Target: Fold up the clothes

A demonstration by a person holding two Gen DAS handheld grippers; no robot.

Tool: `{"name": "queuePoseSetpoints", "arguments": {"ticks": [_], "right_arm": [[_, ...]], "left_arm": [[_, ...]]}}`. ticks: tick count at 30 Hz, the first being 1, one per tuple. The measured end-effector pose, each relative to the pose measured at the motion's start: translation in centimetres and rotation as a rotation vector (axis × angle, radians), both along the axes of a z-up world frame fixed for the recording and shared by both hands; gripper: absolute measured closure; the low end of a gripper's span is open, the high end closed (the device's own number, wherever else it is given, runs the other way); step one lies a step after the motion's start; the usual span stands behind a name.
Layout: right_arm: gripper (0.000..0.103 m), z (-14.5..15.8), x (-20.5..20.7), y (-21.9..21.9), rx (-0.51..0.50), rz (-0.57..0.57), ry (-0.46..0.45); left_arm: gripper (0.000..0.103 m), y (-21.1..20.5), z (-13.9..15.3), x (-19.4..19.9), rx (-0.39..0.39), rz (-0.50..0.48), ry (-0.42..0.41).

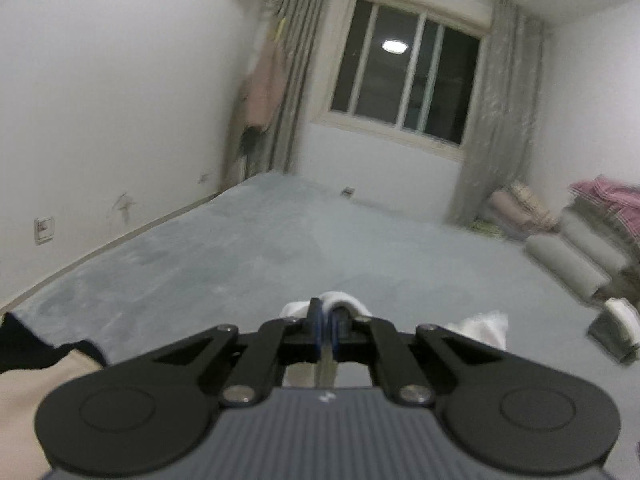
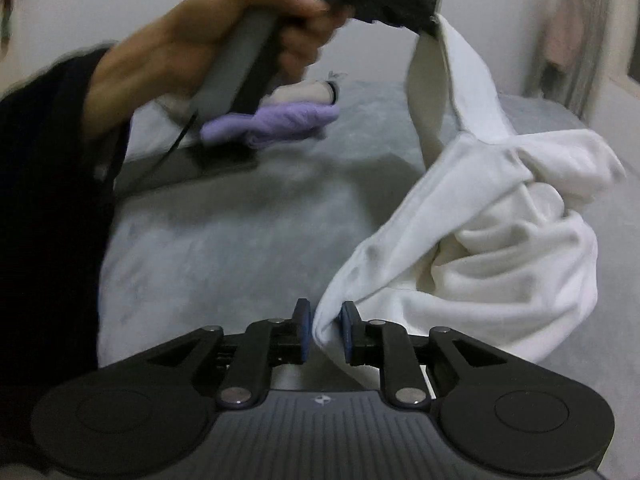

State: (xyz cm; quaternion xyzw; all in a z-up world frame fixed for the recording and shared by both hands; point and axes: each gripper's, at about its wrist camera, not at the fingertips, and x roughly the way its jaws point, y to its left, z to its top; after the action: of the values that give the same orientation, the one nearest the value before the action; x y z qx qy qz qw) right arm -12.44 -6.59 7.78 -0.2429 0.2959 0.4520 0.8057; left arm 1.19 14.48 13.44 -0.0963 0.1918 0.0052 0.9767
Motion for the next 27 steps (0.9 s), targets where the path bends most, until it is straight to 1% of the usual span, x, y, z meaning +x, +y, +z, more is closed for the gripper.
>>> {"name": "queuePoseSetpoints", "arguments": {"ticks": [2,4,6,7,8,9,10,12,13,14,18,19,20,21,22,24,26,27], "right_arm": [[0.085,0.3,-0.3,-1.2,0.060,-0.033,-0.005],[0.078,1.2,0.0,-2.3,0.130,-0.092,-0.007],[0.073,2.1,0.4,-3.7,0.194,-0.176,-0.018],[0.071,2.5,0.7,-4.0,0.210,-0.220,-0.025],[0.071,2.7,1.2,-4.5,0.215,-0.276,-0.026],[0.071,2.6,1.8,-4.6,0.211,-0.323,-0.020],[0.071,2.4,2.3,-5.0,0.200,-0.365,-0.012],[0.071,1.8,3.3,-5.3,0.176,-0.434,0.003],[0.071,1.8,3.7,-5.6,0.169,-0.450,0.011],[0.071,1.6,3.9,-5.7,0.165,-0.459,0.016],[0.070,1.8,4.1,-5.7,0.168,-0.491,0.003],[0.068,1.9,4.1,-5.5,0.172,-0.499,-0.002],[0.067,2.1,4.0,-5.4,0.176,-0.513,-0.015],[0.062,2.2,4.0,-5.5,0.178,-0.538,-0.039],[0.054,1.9,4.1,-5.8,0.180,-0.564,-0.059],[0.049,1.9,4.5,-6.3,0.197,-0.593,-0.057],[0.048,2.0,4.8,-6.8,0.215,-0.620,-0.051],[0.048,2.0,4.6,-6.6,0.210,-0.602,-0.054]], "left_arm": [[0.099,0.4,-0.5,0.6,-0.003,0.003,0.047],[0.097,0.6,-0.7,0.8,-0.010,-0.012,0.078],[0.083,0.3,-0.9,0.9,0.016,-0.040,0.093],[0.079,-0.1,-1.1,0.8,0.034,-0.051,0.096],[0.073,-0.5,-1.3,0.8,0.052,-0.061,0.100],[0.069,-0.7,-1.4,0.8,0.064,-0.071,0.103],[0.067,-0.8,-1.6,0.7,0.070,-0.080,0.105],[0.058,-0.9,-2.0,0.6,0.074,-0.097,0.109],[0.055,-1.1,-2.3,0.7,0.076,-0.104,0.112],[0.050,-1.3,-2.5,0.8,0.082,-0.113,0.119],[0.044,-2.4,-3.0,0.9,0.108,-0.156,0.139],[0.042,-2.7,-3.1,0.6,0.119,-0.169,0.136],[0.036,-3.0,-3.0,0.3,0.129,-0.182,0.131],[0.027,-3.2,-3.1,0.3,0.133,-0.202,0.128],[0.024,-3.4,-3.1,0.2,0.136,-0.224,0.126],[0.023,-3.9,-3.3,0.3,0.128,-0.262,0.134],[0.023,-4.4,-3.8,0.6,0.104,-0.289,0.155],[0.029,-4.8,-4.1,0.6,0.094,-0.298,0.164]]}}
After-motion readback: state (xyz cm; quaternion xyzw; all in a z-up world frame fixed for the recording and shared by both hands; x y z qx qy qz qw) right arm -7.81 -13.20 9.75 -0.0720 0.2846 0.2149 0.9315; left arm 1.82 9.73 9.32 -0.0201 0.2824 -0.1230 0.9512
